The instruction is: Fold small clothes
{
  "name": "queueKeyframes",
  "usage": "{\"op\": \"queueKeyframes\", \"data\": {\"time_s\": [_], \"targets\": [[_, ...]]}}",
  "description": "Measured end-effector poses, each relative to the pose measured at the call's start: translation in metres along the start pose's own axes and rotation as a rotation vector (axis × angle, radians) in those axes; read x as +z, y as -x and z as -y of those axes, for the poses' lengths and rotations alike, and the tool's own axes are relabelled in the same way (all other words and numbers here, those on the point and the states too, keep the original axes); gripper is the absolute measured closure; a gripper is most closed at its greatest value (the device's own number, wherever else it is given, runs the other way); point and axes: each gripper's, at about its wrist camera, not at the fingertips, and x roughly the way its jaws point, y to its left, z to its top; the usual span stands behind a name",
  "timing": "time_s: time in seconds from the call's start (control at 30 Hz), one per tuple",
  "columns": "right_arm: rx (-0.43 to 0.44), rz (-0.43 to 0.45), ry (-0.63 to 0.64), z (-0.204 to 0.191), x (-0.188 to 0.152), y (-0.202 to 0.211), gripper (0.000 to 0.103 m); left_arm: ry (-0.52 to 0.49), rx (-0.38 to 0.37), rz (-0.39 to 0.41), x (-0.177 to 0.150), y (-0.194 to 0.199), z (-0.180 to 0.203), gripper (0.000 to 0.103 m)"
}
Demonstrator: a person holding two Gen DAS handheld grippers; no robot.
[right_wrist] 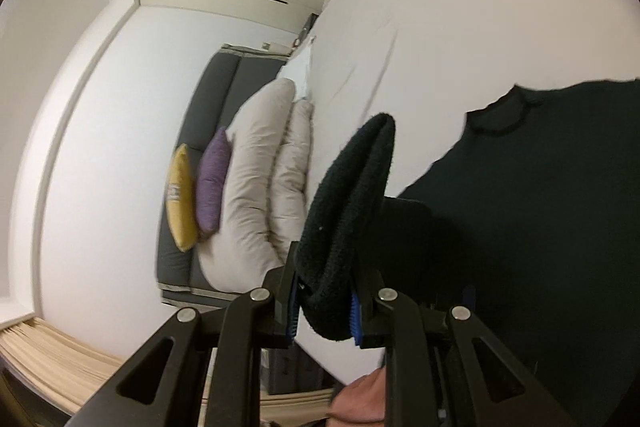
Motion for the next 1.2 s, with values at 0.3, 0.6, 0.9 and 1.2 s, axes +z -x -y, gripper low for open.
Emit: {"op": "queueKeyframes", "data": {"time_s": [0.3, 0.6, 0.9, 1.2], "targets": [[-0.117, 0.118, 0.113, 0.025, 0.002, 0.040, 0.080, 0.378, -0.272, 0.011, -0.111, -0.010, -0.021, 0.006], [-0.372, 0.099, -0.021, 0.154, 0.009, 0.045, 0.079, 0.565, -0.660, 0.137, -0.207, 0.017, -0.039, 0.007], [-0.368, 0.038, 0.018, 0.165, -0.008, 0.020, 0.069, 1.083, -0.812, 0.022, -0.286, -0.043, -0.120, 0.007], [-0.285, 0.038, 0.049, 0.144, -0.017, 0.015, 0.067, 1.351, -1.319, -0.020, -0.225, -0.106, -0.081, 0.036]]}}
